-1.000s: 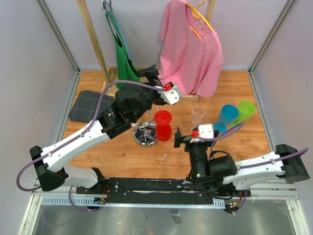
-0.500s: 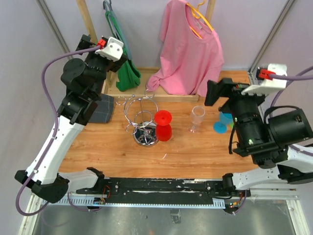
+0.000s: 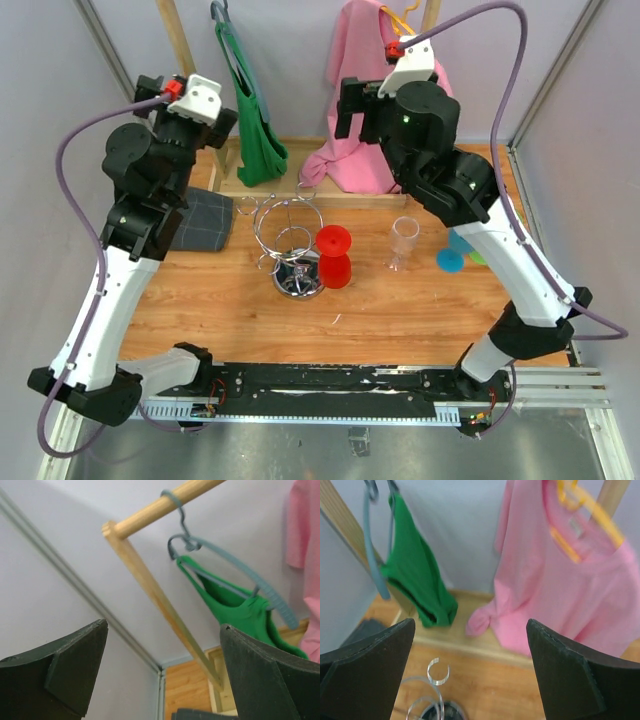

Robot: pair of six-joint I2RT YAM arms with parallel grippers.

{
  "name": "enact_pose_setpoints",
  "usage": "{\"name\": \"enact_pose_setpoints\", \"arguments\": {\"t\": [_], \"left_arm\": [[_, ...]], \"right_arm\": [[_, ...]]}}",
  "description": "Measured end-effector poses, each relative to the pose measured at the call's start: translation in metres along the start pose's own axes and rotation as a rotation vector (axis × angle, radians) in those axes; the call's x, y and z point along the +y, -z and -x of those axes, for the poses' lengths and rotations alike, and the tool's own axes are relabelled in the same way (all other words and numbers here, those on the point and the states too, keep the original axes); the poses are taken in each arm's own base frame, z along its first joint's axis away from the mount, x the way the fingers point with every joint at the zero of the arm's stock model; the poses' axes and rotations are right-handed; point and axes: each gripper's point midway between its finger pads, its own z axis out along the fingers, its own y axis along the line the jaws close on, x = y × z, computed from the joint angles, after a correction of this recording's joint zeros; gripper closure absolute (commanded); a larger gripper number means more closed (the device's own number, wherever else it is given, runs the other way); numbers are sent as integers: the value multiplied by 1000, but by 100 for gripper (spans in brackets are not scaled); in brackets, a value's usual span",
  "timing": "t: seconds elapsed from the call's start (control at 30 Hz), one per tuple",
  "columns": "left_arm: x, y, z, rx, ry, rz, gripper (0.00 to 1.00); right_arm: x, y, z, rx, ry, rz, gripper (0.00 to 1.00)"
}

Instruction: Take the wine glass off the wine glass rack

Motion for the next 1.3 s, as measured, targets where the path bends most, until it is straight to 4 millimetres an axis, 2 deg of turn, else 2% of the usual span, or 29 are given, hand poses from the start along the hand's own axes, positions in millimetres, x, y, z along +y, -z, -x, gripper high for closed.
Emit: {"name": "enact_pose_setpoints", "arguments": {"t": [0.03, 0.1, 0.13, 0.23, 0.3, 0.4, 0.53, 0.67, 0.8, 0.93, 1.13, 1.3], "left_arm": [[2, 1, -6, 13, 28, 0, 1], [19, 3, -25, 60, 62, 43, 1], [23, 4, -34, 81, 86, 52, 1], [32, 9, -62, 149, 180, 71, 1], [32, 13, -80, 191, 252, 68, 1], [19, 19, -100, 248, 364, 35, 1], [-14, 28, -115, 307, 534, -61, 1], [-46, 39, -126, 362, 674, -147, 1], [-67, 47, -134, 406, 775, -195, 1], [-72, 48, -131, 410, 828, -213, 1], [-78, 52, -124, 407, 891, -238, 1], [-89, 61, -132, 442, 937, -254, 1]], "right_arm": [[-5, -7, -26, 71, -20, 13, 6], [-9, -8, -60, 170, -54, 36, 7], [-10, -3, -80, 230, -73, 54, 7], [-9, 18, -119, 371, -133, 110, 7], [-6, 36, -133, 437, -181, 147, 7], [-2, 64, -147, 518, -263, 205, 9], [2, 97, -168, 611, -382, 255, 11], [2, 118, -201, 716, -489, 254, 15], [6, 127, -242, 814, -569, 229, 20], [10, 128, -269, 864, -620, 209, 27], [20, 120, -276, 847, -707, 223, 40], [23, 115, -284, 845, -757, 225, 49]]}}
